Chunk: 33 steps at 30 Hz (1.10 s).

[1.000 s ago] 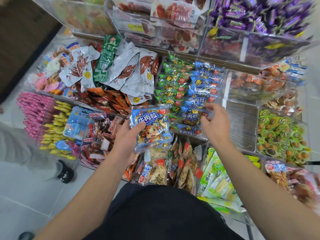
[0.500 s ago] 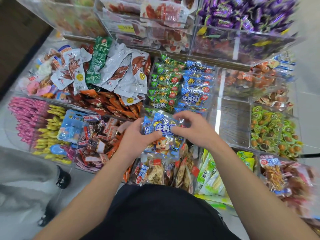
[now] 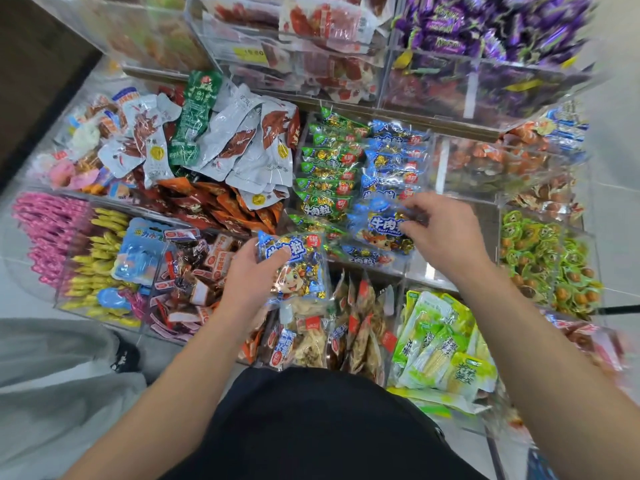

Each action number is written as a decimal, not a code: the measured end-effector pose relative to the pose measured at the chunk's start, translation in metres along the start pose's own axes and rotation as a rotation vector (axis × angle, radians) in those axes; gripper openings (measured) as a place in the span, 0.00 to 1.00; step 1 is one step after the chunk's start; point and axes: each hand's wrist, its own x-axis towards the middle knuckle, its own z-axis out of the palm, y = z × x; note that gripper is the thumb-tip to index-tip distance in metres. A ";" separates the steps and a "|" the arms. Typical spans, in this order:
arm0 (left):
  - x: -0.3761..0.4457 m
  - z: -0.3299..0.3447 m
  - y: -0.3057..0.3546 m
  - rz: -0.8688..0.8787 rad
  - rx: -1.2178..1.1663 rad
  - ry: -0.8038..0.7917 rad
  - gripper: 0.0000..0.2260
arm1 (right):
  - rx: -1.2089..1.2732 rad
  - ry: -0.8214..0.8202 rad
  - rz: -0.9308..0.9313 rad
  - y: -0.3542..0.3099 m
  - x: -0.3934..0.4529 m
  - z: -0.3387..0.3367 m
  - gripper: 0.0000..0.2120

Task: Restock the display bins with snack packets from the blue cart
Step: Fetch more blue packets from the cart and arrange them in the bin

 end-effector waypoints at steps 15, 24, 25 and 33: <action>0.004 0.003 -0.003 -0.065 -0.045 0.018 0.26 | -0.314 0.068 -0.264 0.014 0.002 0.076 0.07; -0.001 0.001 -0.001 -0.081 -0.018 0.005 0.07 | -0.201 0.088 -0.128 0.028 -0.004 0.071 0.06; -0.001 0.001 -0.001 -0.082 -0.022 0.002 0.09 | -0.176 0.108 -0.144 0.028 -0.006 0.071 0.05; -0.004 0.001 0.001 -0.099 -0.083 -0.025 0.07 | -0.100 0.076 -0.220 0.027 -0.006 0.072 0.05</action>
